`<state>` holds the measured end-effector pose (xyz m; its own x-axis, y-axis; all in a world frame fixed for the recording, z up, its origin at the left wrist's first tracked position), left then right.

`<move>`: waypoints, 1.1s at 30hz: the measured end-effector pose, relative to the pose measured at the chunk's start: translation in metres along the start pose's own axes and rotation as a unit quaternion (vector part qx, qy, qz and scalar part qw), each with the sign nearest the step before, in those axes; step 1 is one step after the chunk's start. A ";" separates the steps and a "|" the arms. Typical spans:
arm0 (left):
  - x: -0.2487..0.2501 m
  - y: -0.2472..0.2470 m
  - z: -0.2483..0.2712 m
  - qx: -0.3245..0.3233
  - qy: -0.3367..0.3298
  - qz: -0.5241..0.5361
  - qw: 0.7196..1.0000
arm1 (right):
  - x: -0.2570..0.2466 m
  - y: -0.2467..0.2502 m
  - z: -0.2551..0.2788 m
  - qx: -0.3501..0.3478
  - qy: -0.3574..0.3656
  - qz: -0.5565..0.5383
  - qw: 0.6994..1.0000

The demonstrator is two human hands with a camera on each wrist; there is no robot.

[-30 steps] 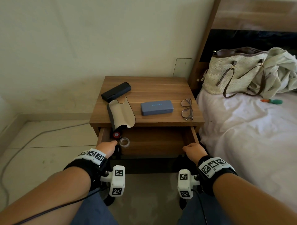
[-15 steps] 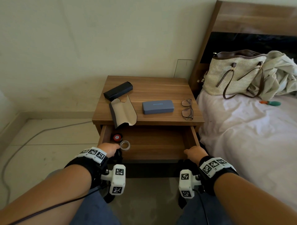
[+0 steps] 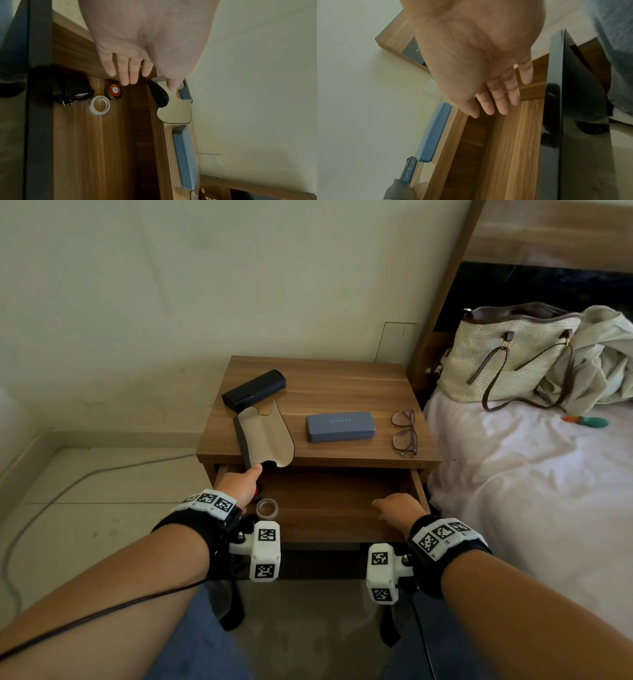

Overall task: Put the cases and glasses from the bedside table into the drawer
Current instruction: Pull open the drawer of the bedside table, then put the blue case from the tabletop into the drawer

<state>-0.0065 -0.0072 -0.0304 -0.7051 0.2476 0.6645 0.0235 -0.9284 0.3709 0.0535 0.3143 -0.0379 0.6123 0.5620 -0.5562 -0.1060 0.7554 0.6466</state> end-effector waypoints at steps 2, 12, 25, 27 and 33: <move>0.005 0.001 -0.002 0.017 -0.009 0.009 1.000 | -0.004 -0.002 -0.003 0.000 0.008 -0.032 0.999; 0.014 -0.063 0.013 -0.161 0.012 -0.029 0.986 | -0.044 0.023 -0.028 0.066 0.057 -0.165 0.982; 0.101 -0.121 0.005 -0.170 -0.153 -0.031 0.973 | -0.096 0.050 -0.073 0.094 0.092 -0.192 0.973; 0.105 -0.124 -0.003 -0.158 -0.158 -0.017 0.975 | -0.099 0.052 -0.079 0.094 0.091 -0.188 0.973; 0.114 -0.125 -0.018 -0.139 -0.155 -0.024 0.978 | -0.101 0.049 -0.091 0.079 0.086 -0.178 0.977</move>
<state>-0.1024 0.1319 -0.0131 -0.4507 0.3253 0.8313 -0.2287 -0.9422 0.2447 -0.0844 0.3251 0.0024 0.4460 0.3326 -0.8310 0.2191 0.8596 0.4616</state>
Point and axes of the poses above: each hand's wrist, its own z-axis away from the middle knuckle, its own y-axis out of the back of the hand, x = y × z, the point moved 8 cm from there along -z, towards the middle knuckle, and after that the axes turned 4 degrees about y, right-handed, at the moved point
